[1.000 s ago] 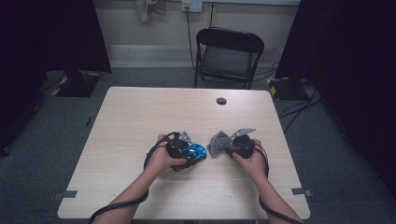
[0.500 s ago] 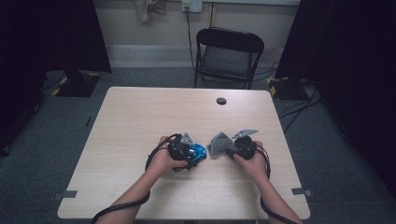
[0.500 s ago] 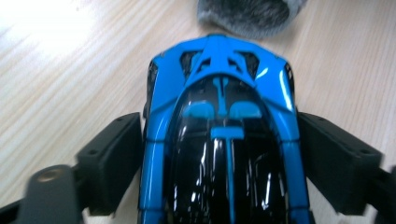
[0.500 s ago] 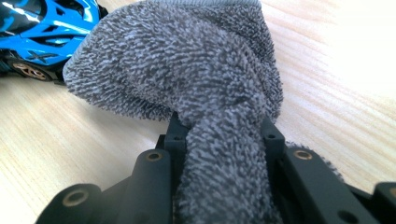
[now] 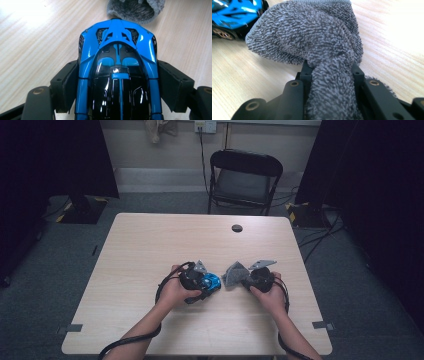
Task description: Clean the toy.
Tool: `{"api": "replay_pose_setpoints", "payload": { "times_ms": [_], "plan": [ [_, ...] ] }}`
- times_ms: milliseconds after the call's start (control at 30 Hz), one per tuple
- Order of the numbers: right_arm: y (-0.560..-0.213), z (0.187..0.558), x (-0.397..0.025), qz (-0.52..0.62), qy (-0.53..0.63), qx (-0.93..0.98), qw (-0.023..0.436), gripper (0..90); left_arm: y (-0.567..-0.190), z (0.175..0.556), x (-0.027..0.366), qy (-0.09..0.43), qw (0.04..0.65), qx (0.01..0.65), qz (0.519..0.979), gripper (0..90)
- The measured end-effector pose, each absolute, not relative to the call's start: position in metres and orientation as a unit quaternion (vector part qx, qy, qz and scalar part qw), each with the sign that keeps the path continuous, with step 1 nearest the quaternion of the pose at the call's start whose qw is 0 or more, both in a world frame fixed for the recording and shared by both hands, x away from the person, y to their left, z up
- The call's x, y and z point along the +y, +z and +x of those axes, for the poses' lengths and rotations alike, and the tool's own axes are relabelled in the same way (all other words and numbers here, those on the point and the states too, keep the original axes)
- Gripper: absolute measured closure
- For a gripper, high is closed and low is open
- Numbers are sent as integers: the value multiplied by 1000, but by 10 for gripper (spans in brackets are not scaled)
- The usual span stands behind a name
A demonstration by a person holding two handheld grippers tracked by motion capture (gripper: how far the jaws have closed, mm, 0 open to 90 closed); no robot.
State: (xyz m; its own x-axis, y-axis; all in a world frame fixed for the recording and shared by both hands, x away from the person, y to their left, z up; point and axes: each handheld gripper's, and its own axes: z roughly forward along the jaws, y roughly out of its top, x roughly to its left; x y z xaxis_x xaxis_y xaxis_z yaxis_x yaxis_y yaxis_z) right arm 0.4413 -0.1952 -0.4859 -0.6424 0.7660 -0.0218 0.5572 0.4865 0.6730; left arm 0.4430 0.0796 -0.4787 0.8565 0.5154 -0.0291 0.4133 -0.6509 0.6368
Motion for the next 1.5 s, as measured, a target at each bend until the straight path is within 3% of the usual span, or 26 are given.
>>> {"api": "replay_pose_setpoints", "payload": {
  "times_ms": [300, 967, 1167, 1433, 1500],
  "plan": [
    [-485, 442, -195, 398, 325, 844, 157, 660, -465, 443, 87, 83, 335, 250, 904, 249],
    [-485, 442, -194, 394, 320, 847, 160, 648, -483, 444, 84, 81, 306, 250, 915, 244],
    [-485, 442, -194, 392, 319, 848, 159, 644, -477, 440, 88, 96, 318, 258, 907, 169],
    [-485, 442, -193, 391, 316, 849, 162, 636, -484, 437, 92, 88, 303, 265, 911, 167],
    [-485, 441, -193, 391, 316, 849, 162, 636, -486, 438, 92, 86, 302, 272, 910, 130]
  ]
}}
